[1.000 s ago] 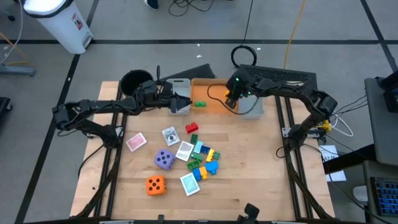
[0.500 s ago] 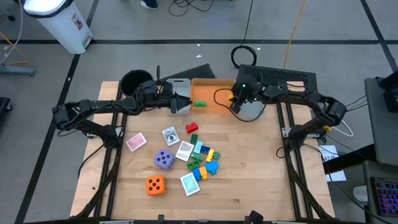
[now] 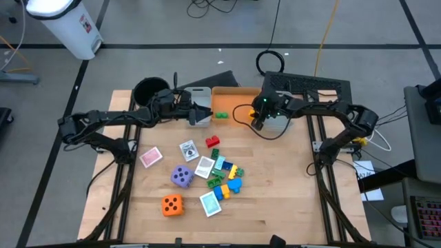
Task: Pick & Place Toys
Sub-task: Put the bottom left yellow game piece into the orange bin
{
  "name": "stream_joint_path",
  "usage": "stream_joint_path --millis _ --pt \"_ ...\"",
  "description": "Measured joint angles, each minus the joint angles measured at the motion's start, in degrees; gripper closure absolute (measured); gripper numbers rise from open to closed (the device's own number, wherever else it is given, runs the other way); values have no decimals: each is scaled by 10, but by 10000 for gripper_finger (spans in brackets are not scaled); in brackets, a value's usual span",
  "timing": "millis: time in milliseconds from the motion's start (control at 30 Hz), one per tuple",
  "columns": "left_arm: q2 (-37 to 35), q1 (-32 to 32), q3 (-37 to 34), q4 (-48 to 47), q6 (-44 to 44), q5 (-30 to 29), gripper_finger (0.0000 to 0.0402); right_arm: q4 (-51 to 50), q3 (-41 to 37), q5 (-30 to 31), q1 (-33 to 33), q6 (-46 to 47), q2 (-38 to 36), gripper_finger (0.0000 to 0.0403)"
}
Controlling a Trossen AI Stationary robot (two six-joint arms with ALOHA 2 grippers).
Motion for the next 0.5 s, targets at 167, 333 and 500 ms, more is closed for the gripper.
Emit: stream_joint_path --millis 167,333,500 --pt "0 0 0 -1 2 0 147 -4 0 27 -2 -1 0 309" --pt "0 0 0 -4 2 0 147 -18 0 26 -5 -8 0 309" --pt "0 0 0 -4 3 0 147 -29 0 25 -5 -17 0 309"
